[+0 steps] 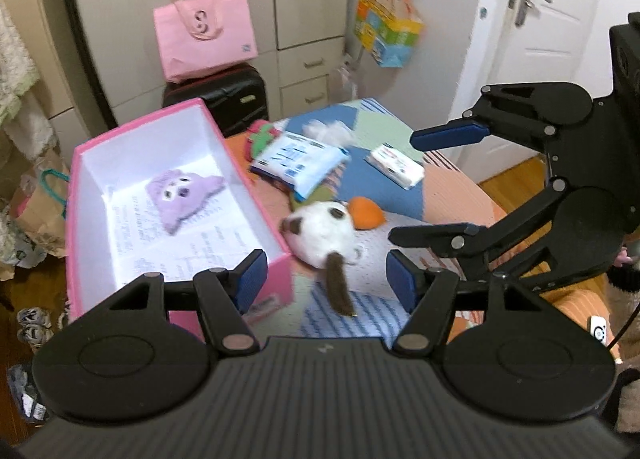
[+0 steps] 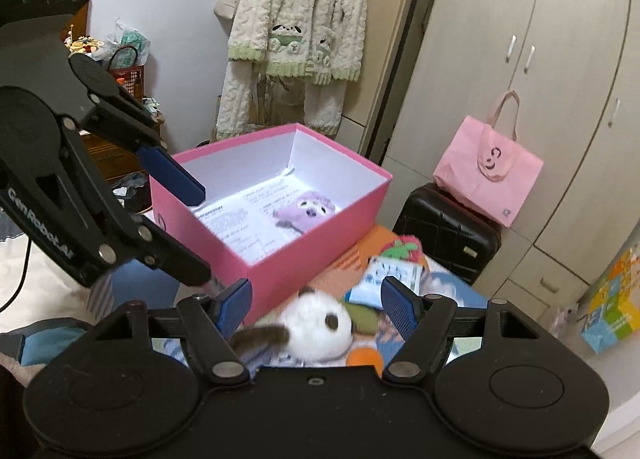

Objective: Organize soft objects
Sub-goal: 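Move the left gripper back to the white panda plush on the bed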

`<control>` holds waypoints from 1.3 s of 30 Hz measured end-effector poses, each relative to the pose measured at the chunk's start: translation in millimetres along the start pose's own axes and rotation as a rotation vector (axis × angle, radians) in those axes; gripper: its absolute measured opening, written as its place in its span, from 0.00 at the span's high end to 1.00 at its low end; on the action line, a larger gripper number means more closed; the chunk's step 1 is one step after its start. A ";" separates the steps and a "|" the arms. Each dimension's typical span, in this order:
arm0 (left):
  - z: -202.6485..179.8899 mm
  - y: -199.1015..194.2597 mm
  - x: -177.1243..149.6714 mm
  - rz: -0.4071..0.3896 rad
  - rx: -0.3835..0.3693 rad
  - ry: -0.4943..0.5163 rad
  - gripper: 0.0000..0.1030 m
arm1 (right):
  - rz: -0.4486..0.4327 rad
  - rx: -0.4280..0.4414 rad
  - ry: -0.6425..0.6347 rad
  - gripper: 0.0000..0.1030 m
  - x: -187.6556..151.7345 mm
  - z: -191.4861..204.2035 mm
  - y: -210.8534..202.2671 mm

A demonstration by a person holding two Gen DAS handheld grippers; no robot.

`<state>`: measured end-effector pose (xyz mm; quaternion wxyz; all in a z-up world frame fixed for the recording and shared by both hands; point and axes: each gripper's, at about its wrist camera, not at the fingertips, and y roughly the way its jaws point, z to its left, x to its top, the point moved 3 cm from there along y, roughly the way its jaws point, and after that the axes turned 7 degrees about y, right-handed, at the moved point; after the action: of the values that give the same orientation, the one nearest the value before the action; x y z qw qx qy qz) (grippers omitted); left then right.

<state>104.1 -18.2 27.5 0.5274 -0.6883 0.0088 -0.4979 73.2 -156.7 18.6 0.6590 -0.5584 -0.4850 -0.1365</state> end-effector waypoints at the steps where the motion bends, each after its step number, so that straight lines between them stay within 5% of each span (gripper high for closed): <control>1: -3.9 4.9 -1.1 0.002 -0.003 0.001 0.37 | 0.001 0.006 0.001 0.26 -4.7 0.6 -1.1; 22: -42.4 69.1 3.1 0.000 -0.005 0.095 0.41 | 0.027 0.160 0.070 0.26 -76.9 -26.0 47.5; 39: -23.3 139.5 27.8 0.102 0.109 -0.011 0.51 | -0.049 0.232 0.073 0.26 -82.3 -48.2 102.7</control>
<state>173.5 -111.7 -57.4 0.5890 -0.6598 0.0139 -0.4664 130.2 -193.5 -104.0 0.7331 -0.4608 -0.4866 -0.1159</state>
